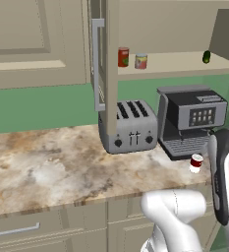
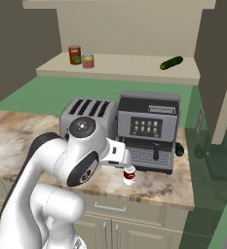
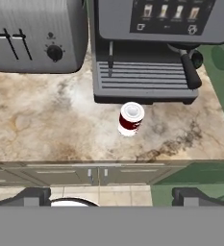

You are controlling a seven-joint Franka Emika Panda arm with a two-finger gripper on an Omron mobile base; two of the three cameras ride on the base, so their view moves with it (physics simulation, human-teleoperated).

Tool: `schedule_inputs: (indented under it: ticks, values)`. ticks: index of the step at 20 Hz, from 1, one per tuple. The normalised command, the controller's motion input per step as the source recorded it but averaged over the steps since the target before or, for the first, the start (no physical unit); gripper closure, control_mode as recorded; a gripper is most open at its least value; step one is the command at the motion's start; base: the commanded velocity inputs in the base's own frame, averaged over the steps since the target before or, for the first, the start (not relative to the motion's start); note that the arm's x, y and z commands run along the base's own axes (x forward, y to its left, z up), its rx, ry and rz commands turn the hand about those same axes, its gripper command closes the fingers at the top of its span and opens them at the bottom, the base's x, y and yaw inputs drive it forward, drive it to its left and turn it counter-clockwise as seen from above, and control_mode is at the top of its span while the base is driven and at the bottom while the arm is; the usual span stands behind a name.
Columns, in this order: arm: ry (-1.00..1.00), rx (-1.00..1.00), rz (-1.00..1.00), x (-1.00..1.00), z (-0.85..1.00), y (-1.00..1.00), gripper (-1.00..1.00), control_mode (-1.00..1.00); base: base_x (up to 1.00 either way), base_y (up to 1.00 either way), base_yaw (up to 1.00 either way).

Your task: Pick the cans from the counter and place them in their designated side in the cabinet.

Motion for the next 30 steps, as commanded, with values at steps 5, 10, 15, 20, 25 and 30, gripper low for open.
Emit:
schedule_inputs:
  ticks: [5,10,15,20,25,30]
  values:
    - [0.0,0.0,0.0,0.07,-0.05,0.0,-1.0,-1.0,0.0,0.0,0.0]
    - [0.0,0.0,0.0,0.05,-0.02,0.0,-1.0,-1.0,0.0,0.0,0.0]
    - [0.02,0.0,0.0,0.05,-0.04,0.0,-1.0,-1.0,0.0,0.0,0.0]
    - [0.01,0.0,0.0,0.08,-0.06,-0.02,-1.0,-1.0,0.0,0.0,0.0]
    - [0.01,0.0,0.0,0.11,-0.07,-0.02,-1.0,-1.0,0.0,0.0,0.0]
    - [0.01,0.0,0.0,0.11,-0.09,-0.03,-1.0,-1.0,0.0,0.0,0.0]
